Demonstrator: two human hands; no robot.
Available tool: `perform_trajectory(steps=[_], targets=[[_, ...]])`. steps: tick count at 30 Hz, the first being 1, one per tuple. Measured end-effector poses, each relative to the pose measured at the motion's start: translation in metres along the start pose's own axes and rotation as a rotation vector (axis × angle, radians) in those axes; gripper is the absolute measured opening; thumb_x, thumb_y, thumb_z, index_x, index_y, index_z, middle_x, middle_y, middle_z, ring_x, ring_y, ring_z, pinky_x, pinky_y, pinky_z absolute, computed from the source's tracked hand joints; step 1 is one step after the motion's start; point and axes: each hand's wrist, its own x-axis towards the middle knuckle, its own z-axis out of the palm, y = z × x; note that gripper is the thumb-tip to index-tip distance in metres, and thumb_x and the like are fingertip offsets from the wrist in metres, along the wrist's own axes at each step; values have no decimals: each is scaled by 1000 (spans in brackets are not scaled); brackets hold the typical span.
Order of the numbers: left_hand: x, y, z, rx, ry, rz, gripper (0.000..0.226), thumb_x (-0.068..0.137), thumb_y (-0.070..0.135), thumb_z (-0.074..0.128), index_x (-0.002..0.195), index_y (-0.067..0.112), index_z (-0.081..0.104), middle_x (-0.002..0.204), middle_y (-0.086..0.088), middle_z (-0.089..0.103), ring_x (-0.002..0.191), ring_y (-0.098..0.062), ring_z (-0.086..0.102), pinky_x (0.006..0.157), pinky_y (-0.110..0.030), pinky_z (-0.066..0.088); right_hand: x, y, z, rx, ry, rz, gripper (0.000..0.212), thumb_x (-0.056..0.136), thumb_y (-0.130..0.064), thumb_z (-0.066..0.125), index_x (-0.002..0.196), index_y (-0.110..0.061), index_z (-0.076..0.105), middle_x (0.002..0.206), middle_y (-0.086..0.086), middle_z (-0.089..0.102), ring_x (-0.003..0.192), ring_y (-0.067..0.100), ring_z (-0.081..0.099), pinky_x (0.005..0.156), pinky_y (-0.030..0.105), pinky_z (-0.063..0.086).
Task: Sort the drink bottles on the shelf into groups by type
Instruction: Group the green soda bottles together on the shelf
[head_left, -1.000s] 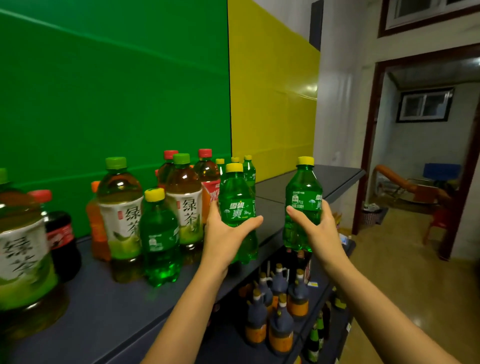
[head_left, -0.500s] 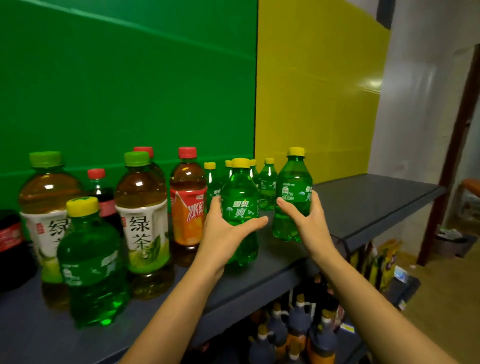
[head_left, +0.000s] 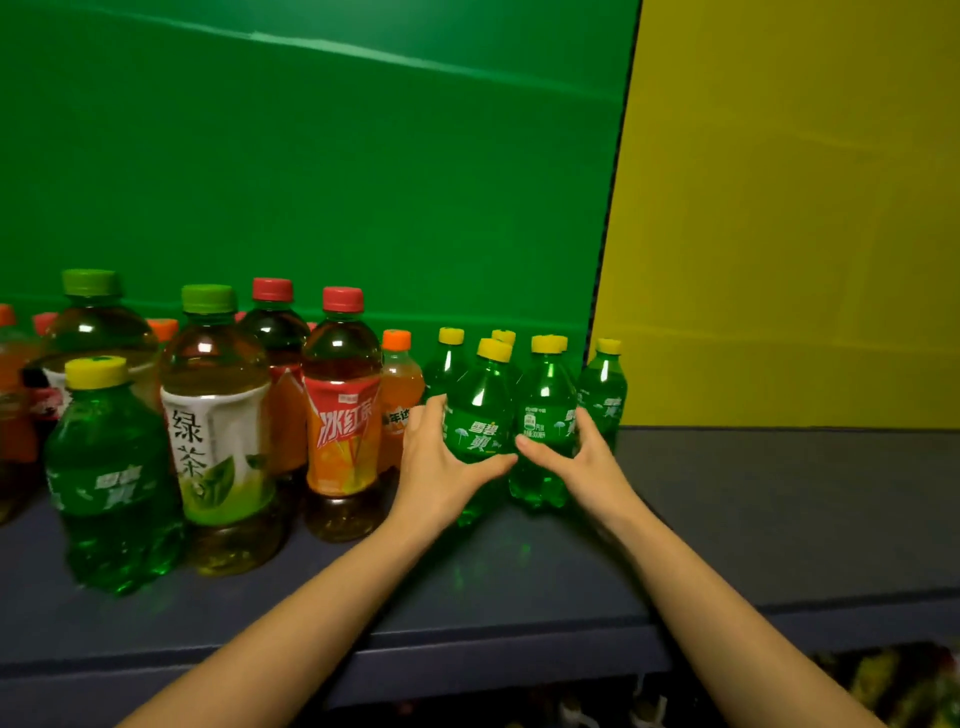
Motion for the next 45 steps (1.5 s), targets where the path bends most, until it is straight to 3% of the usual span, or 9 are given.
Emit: perform_trajectory(steps=[3,7,12,15,21,25,29,34,45], targets=[[2,-10,6,82,59,41,72,61,25,85,121,9,49,110,-4,45,111,-19,45,98,-35,41,15,17,3,-2,-51,19,69,71,-23,78,129,-19,40,118,-14,58,117,10,54,95,23,47],[3,-18,11,133,110,92,76,61,21,85,124,10,45,115,-2,44,116,-15,42,101,-28,36,28,28,9,-29,-73,-9,61,70,-20,79,121,-21,43,117,-6,61,115,14,56,100,35,45],[9,-25,10,229,79,114,84,65,27,82,132,5,36,127,-4,40,121,-8,33,102,-14,24,27,33,16,-145,-64,-55,84,77,-33,71,140,-13,19,141,2,42,130,17,40,108,35,34],[8,-26,8,211,59,64,82,68,23,80,131,6,30,124,0,36,121,-9,33,104,-20,28,24,35,13,-128,-126,7,82,84,-29,64,143,-17,9,147,0,34,134,17,32,112,36,28],[2,-33,-3,204,13,44,79,75,11,72,141,12,27,137,-6,36,125,-8,29,102,-13,19,21,38,6,-383,-112,-20,82,84,-25,65,145,-13,12,122,3,44,94,11,45,80,24,37],[4,-34,-1,222,37,38,79,75,15,75,140,12,29,135,-5,40,127,-9,33,103,-16,23,24,37,13,-456,-12,-34,89,77,-35,71,143,-11,17,145,11,37,131,26,38,103,36,35],[8,-35,1,158,19,-43,76,76,14,74,136,6,29,135,-5,46,126,-10,41,99,-17,31,26,36,21,-543,44,-47,90,75,-42,72,141,-10,21,145,10,37,132,26,38,103,39,38],[8,-35,4,266,47,-16,74,81,18,70,141,8,28,143,-9,37,133,-15,32,99,-12,18,25,37,21,-559,38,-75,87,80,-41,67,143,-9,17,150,9,28,136,26,32,105,37,32],[5,-33,8,362,33,-25,79,83,19,67,144,6,19,147,-14,30,138,-23,27,114,-29,21,24,37,23,-607,57,-91,87,83,-41,63,145,-6,14,150,11,28,137,27,27,109,36,27]])
